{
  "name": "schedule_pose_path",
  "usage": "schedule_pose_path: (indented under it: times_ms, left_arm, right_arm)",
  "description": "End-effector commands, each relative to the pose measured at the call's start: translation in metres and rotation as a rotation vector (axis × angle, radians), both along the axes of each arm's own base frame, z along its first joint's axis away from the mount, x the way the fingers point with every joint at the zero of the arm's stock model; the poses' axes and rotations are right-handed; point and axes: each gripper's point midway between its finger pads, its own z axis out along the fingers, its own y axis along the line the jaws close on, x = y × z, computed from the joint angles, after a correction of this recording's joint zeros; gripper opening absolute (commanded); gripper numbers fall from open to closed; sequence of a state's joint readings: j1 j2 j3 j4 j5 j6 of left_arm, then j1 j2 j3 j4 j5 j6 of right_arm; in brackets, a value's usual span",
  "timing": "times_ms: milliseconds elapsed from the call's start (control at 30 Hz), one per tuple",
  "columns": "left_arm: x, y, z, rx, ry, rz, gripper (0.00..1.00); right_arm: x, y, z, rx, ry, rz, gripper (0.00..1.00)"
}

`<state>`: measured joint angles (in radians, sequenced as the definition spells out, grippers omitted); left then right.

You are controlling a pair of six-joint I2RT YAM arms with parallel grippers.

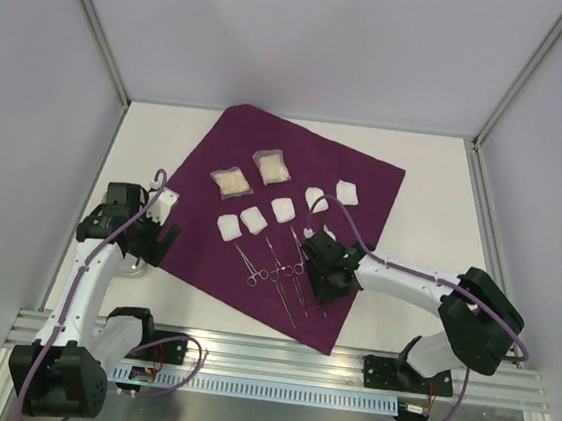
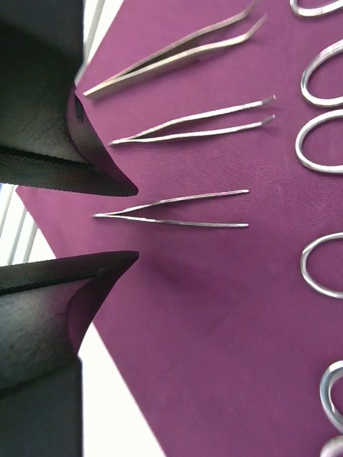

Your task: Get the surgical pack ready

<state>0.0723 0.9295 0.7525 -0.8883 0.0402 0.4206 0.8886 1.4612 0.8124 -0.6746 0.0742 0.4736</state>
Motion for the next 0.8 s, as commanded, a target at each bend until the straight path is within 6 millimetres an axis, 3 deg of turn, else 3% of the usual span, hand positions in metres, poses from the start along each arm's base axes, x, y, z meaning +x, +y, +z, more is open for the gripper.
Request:
schedule_pose_path:
  times_ms: [0, 133, 233, 367, 400, 600, 700, 767]
  left_arm:
    - [-0.002, -0.003, 0.002, -0.012, -0.015, 0.009, 0.98]
    - [-0.004, -0.001, -0.002, -0.007, -0.002, 0.011, 0.98]
    - [-0.003, 0.0, -0.002, 0.0, -0.002, 0.009, 0.98]
    - [-0.002, 0.001, -0.002, 0.006, -0.001, 0.018, 0.98]
    - [-0.001, 0.001, 0.001, 0.005, -0.007, 0.021, 0.98]
    - [0.001, 0.004, 0.008, 0.014, -0.019, 0.042, 0.98]
    - [0.002, 0.01, 0.013, 0.04, -0.028, 0.067, 0.98]
    - [0.003, 0.016, 0.018, 0.067, -0.046, 0.095, 0.98]
  right_arm:
    - [0.004, 0.012, -0.008, 0.027, 0.008, -0.005, 0.38]
    - [0.007, 0.016, -0.016, 0.015, 0.02, -0.008, 0.33]
    - [0.011, 0.014, -0.015, 0.002, 0.003, -0.022, 0.23]
    - [0.015, 0.01, -0.005, -0.009, -0.026, -0.049, 0.01]
    - [0.015, 0.008, -0.001, -0.013, -0.029, -0.06, 0.01]
    - [0.029, 0.01, 0.045, 0.023, -0.12, -0.105, 0.0]
    - [0.042, 0.028, 0.074, 0.114, -0.169, -0.124, 0.0]
    - [0.053, 0.053, 0.092, 0.227, -0.201, -0.142, 0.0]
